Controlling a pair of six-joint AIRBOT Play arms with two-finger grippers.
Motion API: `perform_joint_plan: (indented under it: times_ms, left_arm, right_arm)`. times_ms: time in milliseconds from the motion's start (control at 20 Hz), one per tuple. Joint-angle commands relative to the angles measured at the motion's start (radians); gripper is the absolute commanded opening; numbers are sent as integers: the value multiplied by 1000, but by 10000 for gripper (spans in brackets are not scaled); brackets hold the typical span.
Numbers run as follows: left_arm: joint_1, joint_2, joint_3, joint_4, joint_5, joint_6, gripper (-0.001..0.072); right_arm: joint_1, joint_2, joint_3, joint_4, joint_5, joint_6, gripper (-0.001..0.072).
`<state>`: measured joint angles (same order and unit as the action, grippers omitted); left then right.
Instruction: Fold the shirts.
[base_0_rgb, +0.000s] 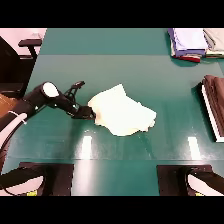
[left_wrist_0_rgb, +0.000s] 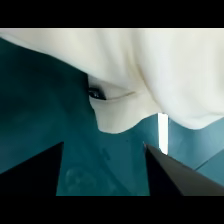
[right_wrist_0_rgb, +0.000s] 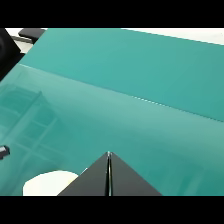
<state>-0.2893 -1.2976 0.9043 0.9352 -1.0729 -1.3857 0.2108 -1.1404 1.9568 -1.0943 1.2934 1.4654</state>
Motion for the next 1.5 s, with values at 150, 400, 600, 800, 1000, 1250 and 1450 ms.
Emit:
perform_joint_plan:
  times_ms: [150, 400, 600, 800, 1000, 1250, 1450]
  left_arm:
    - [-115, -9, -87, -50, 230, 8, 527]
    - [-119, -8, -77, -11, 262, -5, 27]
    - [-43, 12, -13, 126, 182, -30, 27]
    - [46, 20, -5, 157, 152, -28, 27]
    - [50, 20, -5, 185, 161, -28, 27]
    - [50, 20, -5, 185, 167, -28, 27]
    - [50, 20, -5, 188, 167, -28, 27]
  right_arm:
    - [0, -22, -2, 2, 34, 0, 17]
    - [0, 25, -138, 0, 39, 1, 18]
    - [-17, 100, -431, -7, 105, 2, 18]
    - [-49, 138, -802, 0, 96, 37, 403]
    - [-17, 110, -1105, 5, -3, 37, 455]
    - [106, -74, -1203, 173, -92, -36, 455]
    - [181, -192, -1202, 243, -164, -63, 447]
